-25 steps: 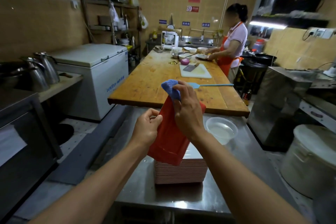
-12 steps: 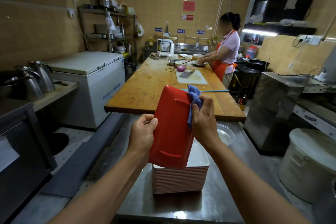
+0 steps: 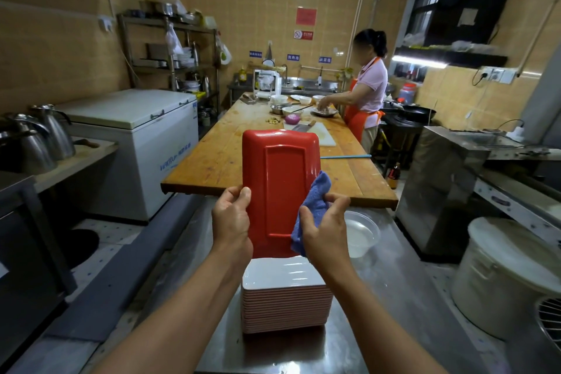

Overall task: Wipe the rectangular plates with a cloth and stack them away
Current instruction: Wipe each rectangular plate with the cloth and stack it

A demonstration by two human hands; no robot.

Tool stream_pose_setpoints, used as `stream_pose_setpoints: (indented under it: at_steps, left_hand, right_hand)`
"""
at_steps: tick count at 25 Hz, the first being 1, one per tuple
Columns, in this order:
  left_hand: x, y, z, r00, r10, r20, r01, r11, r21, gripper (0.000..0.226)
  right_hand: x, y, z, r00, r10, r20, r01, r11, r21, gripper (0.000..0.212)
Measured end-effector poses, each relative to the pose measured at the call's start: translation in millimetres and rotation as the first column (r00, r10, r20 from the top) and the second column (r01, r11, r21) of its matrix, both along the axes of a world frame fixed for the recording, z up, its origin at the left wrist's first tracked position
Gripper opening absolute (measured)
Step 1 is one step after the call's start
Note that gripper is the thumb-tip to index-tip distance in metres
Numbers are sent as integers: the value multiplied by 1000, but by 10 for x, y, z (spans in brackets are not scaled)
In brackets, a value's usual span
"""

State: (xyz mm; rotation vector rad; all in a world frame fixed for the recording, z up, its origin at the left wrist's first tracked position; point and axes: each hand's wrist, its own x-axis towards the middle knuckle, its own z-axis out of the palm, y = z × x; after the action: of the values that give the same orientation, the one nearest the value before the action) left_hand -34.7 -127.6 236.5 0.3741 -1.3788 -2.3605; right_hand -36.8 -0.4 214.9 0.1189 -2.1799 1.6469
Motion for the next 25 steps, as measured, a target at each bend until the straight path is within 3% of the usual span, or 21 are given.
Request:
stream_pose_setpoints:
  at_steps: [3,6,9,11,12,14,16,18,20,25]
  left_hand:
    - [-11,49,-67,996,-89,-17,89,996,22,17]
    - [-4,-17,-77,959,-281,-18,281,960,2,17]
    - [41,-177,11,926,-373,49,375,902,-214,36]
    - [21,-305,206,956,-293,-2,265,870,-415,65]
    - [-19,-375,341,970,-242,-33,185,815,-549,77]
    - [-110,-488,606,974,-225,-8,133,603,-787,89]
    - [-171,-536,784,931,-342,125,287,477,-831,89]
    - [-190,-548,823,862,-445,244,439,413,-798,73]
    - [-192,-554,776,836,-493,242,479,441,-759,56]
    - [-178,-531,600,860,-494,130,457,630,-628,42]
  right_hand:
    - [-46,138,84,997,10,75,0,991,-132,38]
    - [-123,241,158,993,78,84,-60,979,-193,40]
    - [-183,315,222,989,136,55,-129,985,-113,43]
    - [-225,377,283,985,164,56,-163,987,-10,44]
    - [-240,408,322,980,187,61,-190,981,46,45]
    - [-264,469,401,969,238,69,-246,955,163,46]
    - [-274,500,479,956,282,76,-292,928,232,47]
    - [-271,512,546,944,316,89,-329,907,262,48]
    - [-272,522,602,941,328,77,-336,892,303,47]
    - [-280,360,662,951,298,-77,-222,837,500,38]
